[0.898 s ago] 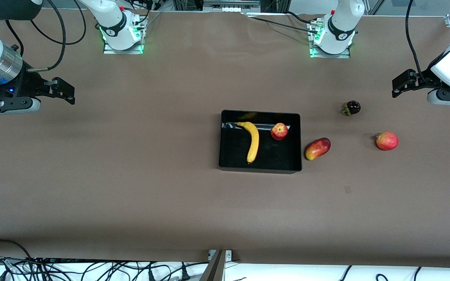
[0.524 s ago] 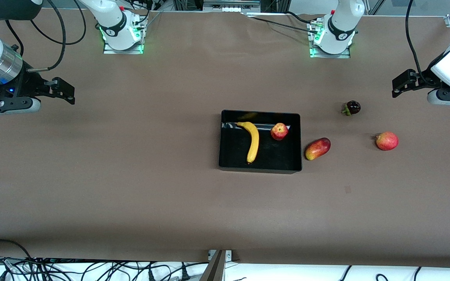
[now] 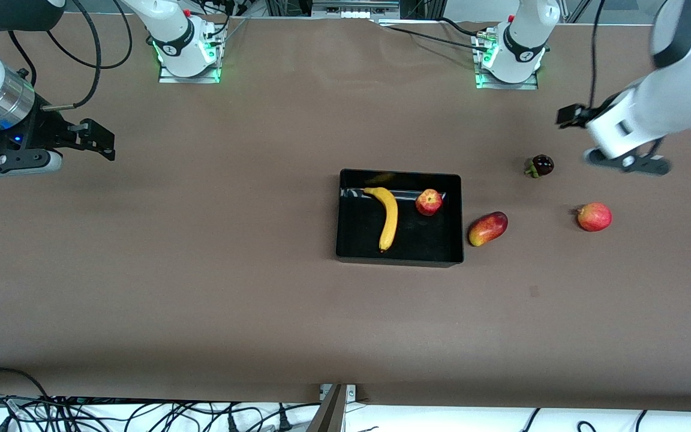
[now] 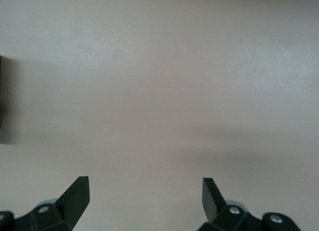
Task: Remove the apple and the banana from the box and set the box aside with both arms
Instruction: 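Reach the left gripper over the red apple inside the black tray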
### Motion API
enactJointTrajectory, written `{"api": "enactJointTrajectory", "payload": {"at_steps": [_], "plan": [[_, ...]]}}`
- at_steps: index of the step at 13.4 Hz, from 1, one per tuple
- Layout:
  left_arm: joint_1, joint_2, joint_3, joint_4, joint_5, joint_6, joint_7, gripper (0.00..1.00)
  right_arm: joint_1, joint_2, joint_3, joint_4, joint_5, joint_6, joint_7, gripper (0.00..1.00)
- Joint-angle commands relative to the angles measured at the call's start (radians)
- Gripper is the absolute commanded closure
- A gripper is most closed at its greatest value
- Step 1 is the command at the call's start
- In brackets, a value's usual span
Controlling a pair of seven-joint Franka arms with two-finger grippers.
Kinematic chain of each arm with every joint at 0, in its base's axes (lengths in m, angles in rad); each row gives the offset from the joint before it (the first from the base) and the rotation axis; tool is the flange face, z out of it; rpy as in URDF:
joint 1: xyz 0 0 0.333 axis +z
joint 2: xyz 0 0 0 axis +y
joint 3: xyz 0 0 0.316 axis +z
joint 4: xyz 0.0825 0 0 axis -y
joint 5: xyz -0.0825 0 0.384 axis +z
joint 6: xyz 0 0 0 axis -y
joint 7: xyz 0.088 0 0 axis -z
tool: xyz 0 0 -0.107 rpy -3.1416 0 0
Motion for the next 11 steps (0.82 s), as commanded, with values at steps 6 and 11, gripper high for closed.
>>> {"api": "enactJointTrajectory", "payload": {"at_steps": [6,11], "plan": [[-0.218,0.316,-0.071,0.03,0.02,0.449,-0.548,0.0,0.001,0.003,0.003,0.014,0.003,-0.016,-0.001,0.0],[-0.304,0.413,-0.091,-0.033,0.038,0.563,-0.564,0.0,0.001,0.003,0.003,0.014,0.005,-0.026,-0.001,0.0]]}}
